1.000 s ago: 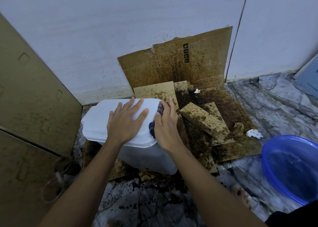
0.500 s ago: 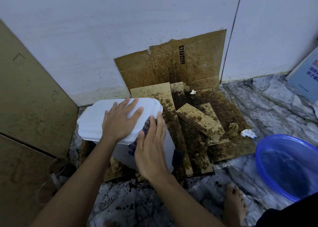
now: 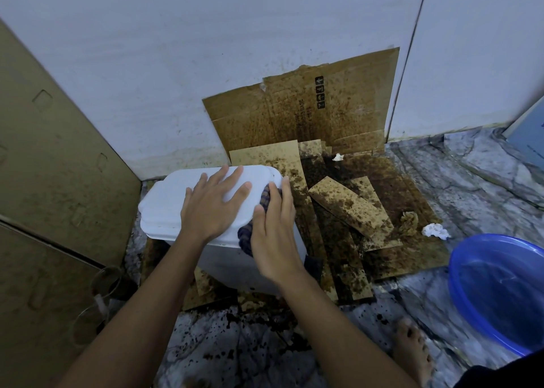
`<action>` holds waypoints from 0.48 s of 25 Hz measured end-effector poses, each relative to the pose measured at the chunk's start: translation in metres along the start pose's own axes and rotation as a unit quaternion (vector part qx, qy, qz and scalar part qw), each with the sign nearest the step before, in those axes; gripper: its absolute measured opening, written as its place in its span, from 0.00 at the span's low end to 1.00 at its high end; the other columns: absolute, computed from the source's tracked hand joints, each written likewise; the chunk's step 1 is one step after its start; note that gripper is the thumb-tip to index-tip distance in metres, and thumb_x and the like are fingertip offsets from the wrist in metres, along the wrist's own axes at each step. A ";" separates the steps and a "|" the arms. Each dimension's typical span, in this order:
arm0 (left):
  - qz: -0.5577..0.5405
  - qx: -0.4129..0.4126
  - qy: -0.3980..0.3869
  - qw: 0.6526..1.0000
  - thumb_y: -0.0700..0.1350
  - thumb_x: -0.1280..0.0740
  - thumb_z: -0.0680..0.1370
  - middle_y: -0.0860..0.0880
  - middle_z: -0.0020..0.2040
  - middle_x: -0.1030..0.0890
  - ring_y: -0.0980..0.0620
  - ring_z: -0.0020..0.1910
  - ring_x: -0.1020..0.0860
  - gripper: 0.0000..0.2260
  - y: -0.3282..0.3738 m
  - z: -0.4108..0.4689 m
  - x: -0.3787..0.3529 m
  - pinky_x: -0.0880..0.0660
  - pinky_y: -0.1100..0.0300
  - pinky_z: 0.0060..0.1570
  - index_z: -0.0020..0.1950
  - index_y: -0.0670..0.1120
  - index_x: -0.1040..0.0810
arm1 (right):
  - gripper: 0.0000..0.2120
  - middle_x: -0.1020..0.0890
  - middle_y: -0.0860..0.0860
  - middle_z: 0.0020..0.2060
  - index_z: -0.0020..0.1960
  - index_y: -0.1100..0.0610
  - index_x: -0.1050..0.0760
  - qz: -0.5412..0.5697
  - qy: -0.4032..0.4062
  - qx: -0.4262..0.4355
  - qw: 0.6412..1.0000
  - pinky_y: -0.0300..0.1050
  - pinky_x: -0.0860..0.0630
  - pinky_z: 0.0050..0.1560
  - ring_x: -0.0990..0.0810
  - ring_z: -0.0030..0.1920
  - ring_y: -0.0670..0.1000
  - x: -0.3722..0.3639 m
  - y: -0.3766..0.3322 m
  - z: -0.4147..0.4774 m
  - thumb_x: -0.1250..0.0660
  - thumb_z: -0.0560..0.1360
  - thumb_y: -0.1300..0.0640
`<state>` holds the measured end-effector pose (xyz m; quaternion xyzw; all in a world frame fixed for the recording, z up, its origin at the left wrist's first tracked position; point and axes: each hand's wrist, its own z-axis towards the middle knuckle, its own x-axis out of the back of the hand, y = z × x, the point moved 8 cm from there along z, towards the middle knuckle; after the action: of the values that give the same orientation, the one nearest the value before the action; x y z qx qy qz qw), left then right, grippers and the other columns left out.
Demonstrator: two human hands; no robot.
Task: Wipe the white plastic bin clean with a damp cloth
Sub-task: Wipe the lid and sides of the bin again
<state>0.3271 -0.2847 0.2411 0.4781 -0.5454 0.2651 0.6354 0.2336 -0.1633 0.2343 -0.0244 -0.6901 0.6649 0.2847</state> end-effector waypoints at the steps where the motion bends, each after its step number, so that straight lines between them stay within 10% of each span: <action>1: 0.002 -0.001 -0.001 1.000 0.69 0.54 0.81 0.59 0.83 0.47 0.46 0.82 0.51 0.27 0.000 0.000 0.000 0.56 0.37 0.77 0.80 0.66 0.46 | 0.26 0.64 0.40 0.80 0.82 0.51 0.54 0.005 -0.005 -0.003 1.000 0.42 0.48 0.74 0.63 0.80 0.45 0.003 0.002 0.008 0.53 0.87 0.49; 12: -0.008 0.000 -0.005 1.000 0.69 0.52 0.81 0.60 0.83 0.48 0.47 0.82 0.52 0.27 0.003 -0.003 0.000 0.57 0.37 0.77 0.80 0.67 0.45 | 0.20 0.48 0.49 0.79 0.76 0.49 0.38 -0.031 -0.023 -0.034 0.999 0.57 0.45 0.75 0.50 0.77 0.54 0.024 0.015 0.068 0.52 0.85 0.51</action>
<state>0.3260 -0.2808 0.2418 0.4838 -0.5449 0.2570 0.6348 0.1789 -0.2134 0.2323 0.0029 -0.7190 0.6324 0.2882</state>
